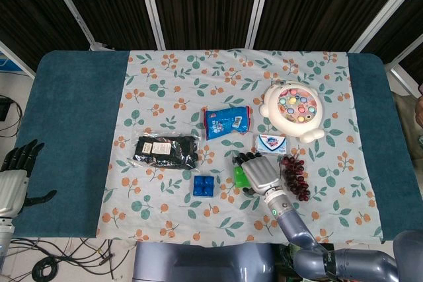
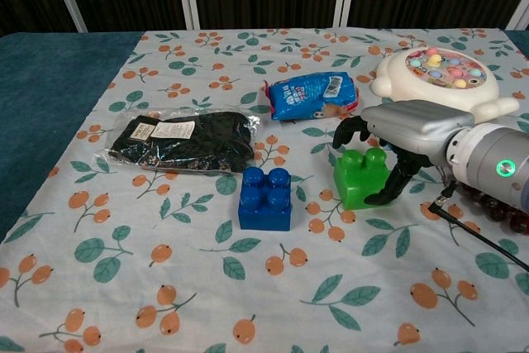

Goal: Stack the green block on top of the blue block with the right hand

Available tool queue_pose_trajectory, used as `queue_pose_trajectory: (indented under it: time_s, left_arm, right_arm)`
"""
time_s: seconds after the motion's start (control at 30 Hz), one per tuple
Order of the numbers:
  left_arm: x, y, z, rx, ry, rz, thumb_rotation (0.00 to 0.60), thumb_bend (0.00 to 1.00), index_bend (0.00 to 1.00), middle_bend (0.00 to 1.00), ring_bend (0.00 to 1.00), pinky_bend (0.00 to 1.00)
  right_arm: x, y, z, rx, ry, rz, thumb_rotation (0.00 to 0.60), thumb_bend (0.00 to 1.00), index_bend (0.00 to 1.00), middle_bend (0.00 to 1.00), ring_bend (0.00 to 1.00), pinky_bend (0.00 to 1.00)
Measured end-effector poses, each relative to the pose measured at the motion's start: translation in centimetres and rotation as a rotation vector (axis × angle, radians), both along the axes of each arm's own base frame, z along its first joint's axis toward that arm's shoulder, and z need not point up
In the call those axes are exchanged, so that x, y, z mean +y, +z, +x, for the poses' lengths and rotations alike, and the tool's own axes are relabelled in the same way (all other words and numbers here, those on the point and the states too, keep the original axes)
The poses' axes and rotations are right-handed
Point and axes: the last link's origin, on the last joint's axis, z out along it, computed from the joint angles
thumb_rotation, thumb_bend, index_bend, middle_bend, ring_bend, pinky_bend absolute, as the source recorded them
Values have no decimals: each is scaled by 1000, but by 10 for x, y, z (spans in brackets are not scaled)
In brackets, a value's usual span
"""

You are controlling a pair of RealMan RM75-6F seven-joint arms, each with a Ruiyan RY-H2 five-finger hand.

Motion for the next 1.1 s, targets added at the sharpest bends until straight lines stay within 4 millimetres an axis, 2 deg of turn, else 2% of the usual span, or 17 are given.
queue_pose_trajectory:
  time_s: [1.1]
  left_arm:
    - [0,-1,1,5,-6,2,600,0,0,0,0,0]
  right_arm:
    - [-2,0,0,14,-8,4,600,290,288,249,239,307]
